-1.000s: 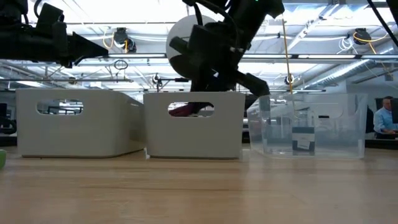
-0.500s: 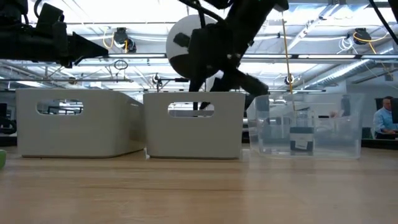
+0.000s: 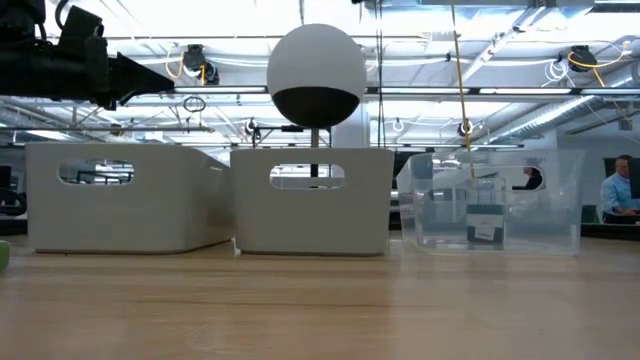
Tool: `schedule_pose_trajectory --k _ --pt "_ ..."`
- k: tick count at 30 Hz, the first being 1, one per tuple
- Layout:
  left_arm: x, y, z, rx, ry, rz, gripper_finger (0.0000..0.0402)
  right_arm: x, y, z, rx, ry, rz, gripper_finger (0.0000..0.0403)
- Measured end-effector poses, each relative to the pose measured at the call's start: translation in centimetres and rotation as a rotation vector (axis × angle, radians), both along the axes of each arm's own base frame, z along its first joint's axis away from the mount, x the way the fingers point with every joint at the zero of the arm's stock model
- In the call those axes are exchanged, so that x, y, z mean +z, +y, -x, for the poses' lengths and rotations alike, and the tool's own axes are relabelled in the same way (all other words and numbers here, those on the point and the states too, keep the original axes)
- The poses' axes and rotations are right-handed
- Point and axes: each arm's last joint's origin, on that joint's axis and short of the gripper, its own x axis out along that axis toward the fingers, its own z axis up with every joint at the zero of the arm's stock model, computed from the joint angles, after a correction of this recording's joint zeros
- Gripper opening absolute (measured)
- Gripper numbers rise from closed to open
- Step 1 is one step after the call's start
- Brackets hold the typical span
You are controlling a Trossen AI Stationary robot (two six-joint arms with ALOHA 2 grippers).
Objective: Pick and place items into bin
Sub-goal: Put the white card reader box into the left gray bin
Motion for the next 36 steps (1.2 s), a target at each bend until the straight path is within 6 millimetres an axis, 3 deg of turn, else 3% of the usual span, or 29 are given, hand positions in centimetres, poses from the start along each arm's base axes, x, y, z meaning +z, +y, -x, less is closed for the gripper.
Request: schedule_pose_trajectory --k 2,10,15,21,28,35,36 --pt "0.0 0.0 0.0 0.000 0.000 0.000 0.0031 -1.2 0.7 0.9 -0.009 -0.030 -0.033 0.0006" --pt "0.0 0.0 0.0 0.000 -0.001 0.000 0.0031 -6.1 1.6 5.2 -0.120 -0.094 -0.223 0.0001" --pt "0.2 0.0 0.0 0.006 -0.004 -0.028 0.0031 -6.6 0.0 8.7 -0.276 -0.188 -0.269 0.0001" --pt "0.2 0.0 0.0 0.007 -0.010 -0.022 0.0031 -7.6 -1.7 12.3 -0.320 -0.333 -0.382 0.0001" --pt "0.1 0.0 0.0 0.004 -0.008 -0.012 0.0031 -10.1 -3.1 15.6 -0.384 -0.498 -0.475 0.0001" --pt "-1.0 -0.1 -0.2 -0.060 0.051 0.113 0.0031 -14.2 -3.9 18.6 -0.385 -0.597 -0.520 0.0001" --pt "-1.2 -0.2 -0.2 -0.082 0.071 0.123 0.0031 -14.1 -3.9 18.7 -0.386 -0.619 -0.529 0.0001"
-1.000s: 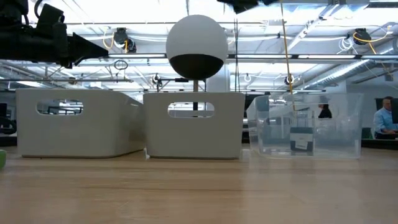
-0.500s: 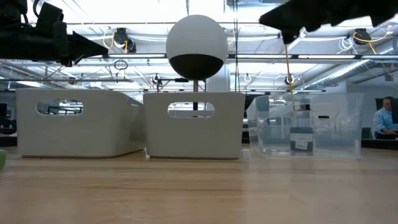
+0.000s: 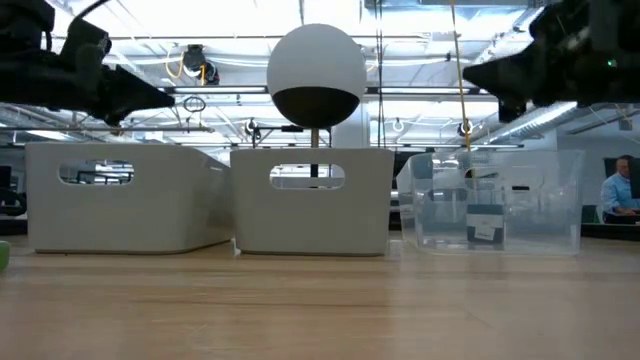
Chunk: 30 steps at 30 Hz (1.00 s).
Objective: Pick and place items into bin
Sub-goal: Put the white card reader box into the left gray bin
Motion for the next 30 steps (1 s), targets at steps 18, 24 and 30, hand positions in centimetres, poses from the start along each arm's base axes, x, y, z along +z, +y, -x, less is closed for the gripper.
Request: schedule_pose_trajectory --k 18,24,30 --pt "7.1 -2.6 0.3 -0.268 0.201 0.230 0.0031 0.6 -0.6 0.2 -0.030 -0.073 -0.048 0.0000" --pt "12.7 -4.4 -1.1 -0.254 0.339 0.279 0.0031 0.6 -0.6 0.2 -0.032 -0.071 -0.031 0.0000" --pt "16.8 -7.0 -4.0 -0.127 0.573 0.392 0.0031 0.6 -0.6 0.2 -0.036 -0.069 -0.003 0.0000"
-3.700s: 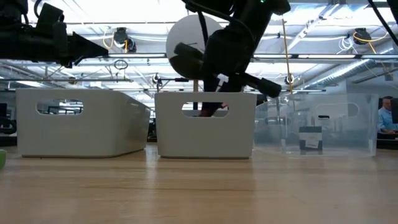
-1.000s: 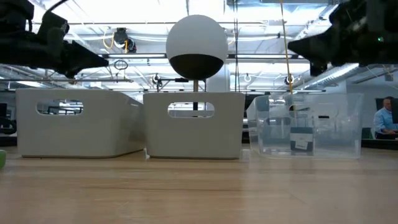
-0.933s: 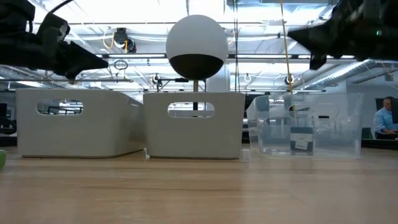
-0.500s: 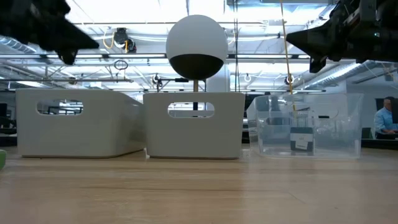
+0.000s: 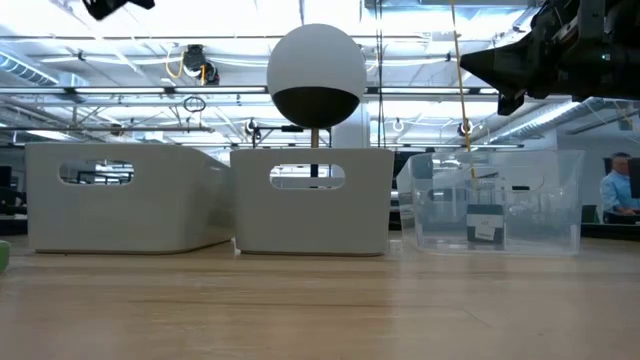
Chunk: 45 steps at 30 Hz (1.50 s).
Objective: Pick and place items into bin
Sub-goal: Put the white card reader box into the left gray bin
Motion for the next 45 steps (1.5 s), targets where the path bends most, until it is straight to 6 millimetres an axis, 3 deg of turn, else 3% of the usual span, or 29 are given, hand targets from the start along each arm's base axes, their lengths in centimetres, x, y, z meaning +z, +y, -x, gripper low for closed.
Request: schedule_pose_trajectory --k 7,14,23,29,36,41,45 --pt "0.1 -4.1 -3.8 0.077 0.338 0.168 0.0031 -0.2 0.0 0.0 0.004 0.019 -0.017 0.0000" --pt "-3.7 -9.0 -6.5 0.090 0.604 0.403 0.0031 -0.2 0.0 0.0 0.016 0.015 -0.067 0.0000" --pt "-7.7 -12.7 -8.7 0.223 0.742 0.562 0.0048 -0.2 0.0 0.0 0.020 0.005 -0.088 0.0000" --pt "-9.7 -14.1 -9.8 0.256 0.790 0.609 0.0129 -0.2 0.4 0.0 0.146 0.011 -0.092 0.0000" --pt "-11.8 -14.5 -11.2 0.453 0.889 0.763 0.0269 -0.3 0.5 -0.1 0.157 0.023 -0.097 0.0000" --pt "-13.4 -15.2 -11.3 0.549 0.887 0.726 0.0362 -0.3 0.5 -0.1 0.156 0.025 -0.090 0.0000" --pt "-14.6 -15.7 -11.4 0.646 0.855 0.696 0.0395 -0.3 0.5 -0.1 0.154 0.026 -0.080 0.0000"
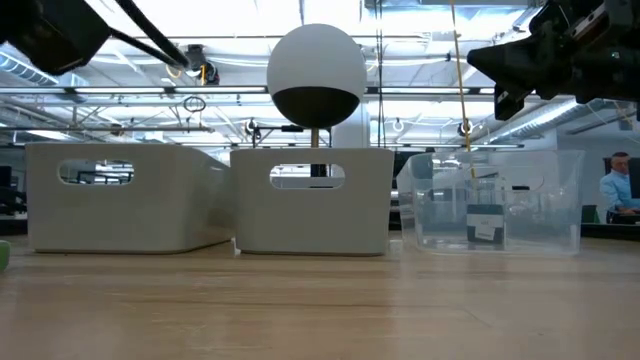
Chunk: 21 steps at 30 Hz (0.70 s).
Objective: Pick and place items into bin
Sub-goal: Put the white card reader box into the left gray bin
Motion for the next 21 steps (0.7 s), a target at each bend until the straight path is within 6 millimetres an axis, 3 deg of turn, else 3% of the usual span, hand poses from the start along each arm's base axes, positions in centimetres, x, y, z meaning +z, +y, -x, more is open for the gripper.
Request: schedule_pose_trajectory --k 21 --pt "-0.88 -0.17 -0.49 -0.016 -0.003 -0.004 0.0397 -0.11 0.00 -0.02 -0.001 0.011 0.005 0.0000"
